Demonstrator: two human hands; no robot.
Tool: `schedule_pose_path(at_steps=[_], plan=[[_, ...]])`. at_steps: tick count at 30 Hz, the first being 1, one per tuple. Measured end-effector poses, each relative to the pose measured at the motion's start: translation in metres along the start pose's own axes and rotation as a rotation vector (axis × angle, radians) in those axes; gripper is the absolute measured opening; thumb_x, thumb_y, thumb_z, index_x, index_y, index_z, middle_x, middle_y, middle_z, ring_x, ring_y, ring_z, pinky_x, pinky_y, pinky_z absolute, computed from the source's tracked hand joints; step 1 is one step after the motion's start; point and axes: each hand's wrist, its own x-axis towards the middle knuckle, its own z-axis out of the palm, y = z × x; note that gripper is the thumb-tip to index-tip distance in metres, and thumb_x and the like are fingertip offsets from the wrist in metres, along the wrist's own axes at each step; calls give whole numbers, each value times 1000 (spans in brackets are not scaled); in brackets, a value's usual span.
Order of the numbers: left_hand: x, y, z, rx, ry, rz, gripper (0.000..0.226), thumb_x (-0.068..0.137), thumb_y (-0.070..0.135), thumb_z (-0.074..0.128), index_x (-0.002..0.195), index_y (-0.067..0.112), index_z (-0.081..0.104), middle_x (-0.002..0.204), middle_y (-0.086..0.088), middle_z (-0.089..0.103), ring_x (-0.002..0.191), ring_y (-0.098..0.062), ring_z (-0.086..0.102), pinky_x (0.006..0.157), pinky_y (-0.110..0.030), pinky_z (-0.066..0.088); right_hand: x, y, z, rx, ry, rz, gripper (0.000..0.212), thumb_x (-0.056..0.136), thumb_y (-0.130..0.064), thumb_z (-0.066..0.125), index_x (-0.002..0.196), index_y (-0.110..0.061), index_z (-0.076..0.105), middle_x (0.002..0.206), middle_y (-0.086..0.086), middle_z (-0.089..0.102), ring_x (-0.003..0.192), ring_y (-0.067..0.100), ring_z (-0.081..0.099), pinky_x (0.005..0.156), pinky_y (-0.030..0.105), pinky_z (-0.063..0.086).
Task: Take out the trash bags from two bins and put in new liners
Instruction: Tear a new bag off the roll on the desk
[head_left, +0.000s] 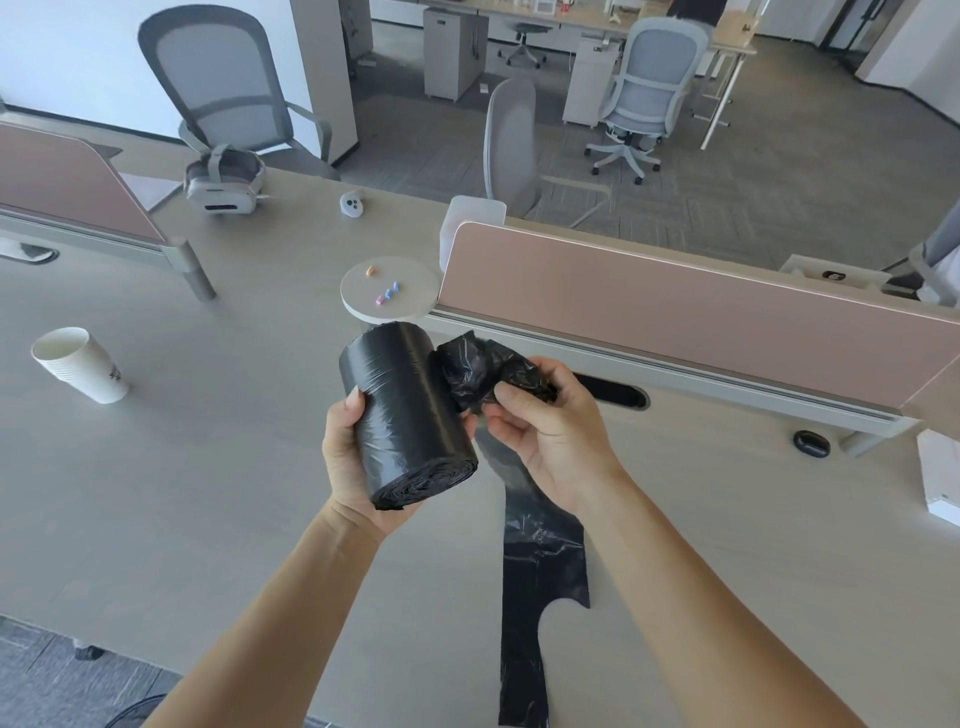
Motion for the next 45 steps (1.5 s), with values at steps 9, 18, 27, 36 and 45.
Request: schedule_pose_path(at_steps=[9, 18, 27, 36, 45], plan=[[1, 20, -3, 156, 114, -125, 72, 58, 39, 82, 120, 8, 64, 115, -18, 62, 96, -37, 62, 86, -48, 53, 7, -20, -17, -408, -91, 56, 24, 84, 9, 68, 98, -10, 61, 77, 5, 70, 62, 18, 66, 72, 35, 56], [-5, 37, -9, 183, 152, -184, 72, 51, 38, 86, 113, 8, 68, 112, -18, 63, 95, -37, 61, 84, -49, 53, 15, -37, -37, -331, -100, 60, 27, 85, 14, 62, 99, -9, 62, 86, 9, 67, 68, 17, 63, 66, 27, 54], [-15, 47, -25, 152, 205, -270, 69, 49, 34, 88, 110, 6, 71, 114, -19, 64, 94, -37, 64, 81, -51, 54, 25, -40, -60, 14, -14, 46, 29, 87, 16, 50, 100, -6, 64, 93, 15, 63, 66, 18, 54, 60, 25, 48], [0, 10, -64, 919, 656, -397, 56, 73, 23, 81, 121, 13, 55, 95, -14, 75, 81, -30, 74, 67, -46, 61, 23, -19, -68, -160, -1, 184, 34, 89, -34, 64, 113, -11, 59, 91, 10, 65, 70, 22, 61, 66, 33, 48], [45, -67, -128, 1817, 584, -600, 94, 53, 44, 75, 134, 43, 25, 105, 0, 59, 91, -27, 62, 77, -40, 56, 24, 2, -94, -495, 71, 244, 35, 97, -35, 58, 120, -9, 61, 121, 10, 62, 73, 19, 65, 66, 29, 50]])
